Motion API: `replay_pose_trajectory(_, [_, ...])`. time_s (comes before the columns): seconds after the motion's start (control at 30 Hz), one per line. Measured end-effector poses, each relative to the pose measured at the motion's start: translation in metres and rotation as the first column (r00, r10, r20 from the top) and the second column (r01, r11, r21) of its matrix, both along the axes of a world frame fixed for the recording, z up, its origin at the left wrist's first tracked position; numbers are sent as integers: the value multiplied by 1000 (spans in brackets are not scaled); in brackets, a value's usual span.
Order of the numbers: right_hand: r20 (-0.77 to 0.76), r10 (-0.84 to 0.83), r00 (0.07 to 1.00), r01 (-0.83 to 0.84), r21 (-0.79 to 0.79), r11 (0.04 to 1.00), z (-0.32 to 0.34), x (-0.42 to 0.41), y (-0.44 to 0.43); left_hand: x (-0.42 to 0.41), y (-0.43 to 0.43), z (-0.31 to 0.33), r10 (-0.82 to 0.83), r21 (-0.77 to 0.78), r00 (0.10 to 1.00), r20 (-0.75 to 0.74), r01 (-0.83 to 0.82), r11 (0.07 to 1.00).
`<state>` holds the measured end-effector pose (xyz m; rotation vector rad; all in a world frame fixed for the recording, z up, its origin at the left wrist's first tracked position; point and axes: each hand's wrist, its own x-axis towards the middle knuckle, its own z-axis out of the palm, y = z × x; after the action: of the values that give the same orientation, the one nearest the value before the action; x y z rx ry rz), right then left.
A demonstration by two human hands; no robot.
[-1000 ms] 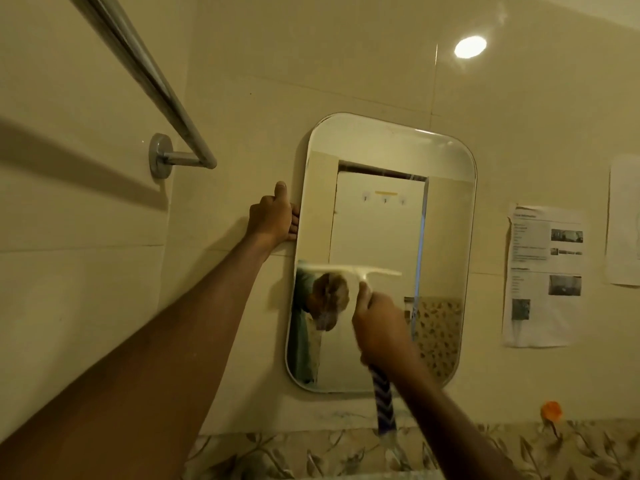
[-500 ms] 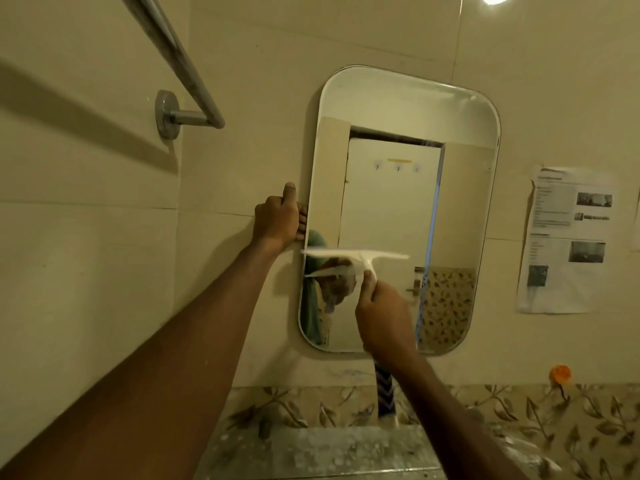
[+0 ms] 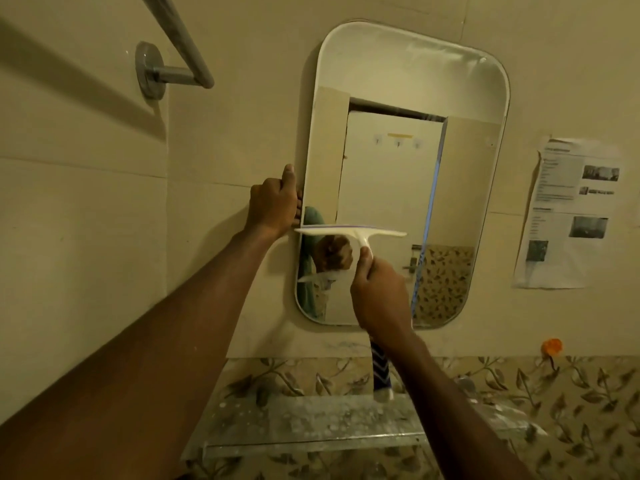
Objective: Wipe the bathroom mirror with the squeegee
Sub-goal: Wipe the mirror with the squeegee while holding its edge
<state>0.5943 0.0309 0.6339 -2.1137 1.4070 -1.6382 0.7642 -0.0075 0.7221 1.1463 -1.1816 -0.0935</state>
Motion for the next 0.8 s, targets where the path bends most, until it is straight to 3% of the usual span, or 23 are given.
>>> replay_pose_trajectory(0.23, [-39,-64,997,70,179,981,-102,9,10,2,-7,-11,25,-11,999,20,-25,1000])
replay_pose_trajectory(0.53, [24,-5,1000,6,-25,1000,-18,4,5,3,-7,-27,41,17,999,21,-42,999])
replay_pose_trajectory(0.8, [-24,-52,998,55,138,989,-121,3,10,4,-11,-29,21,17,1000,-20,-20,1000])
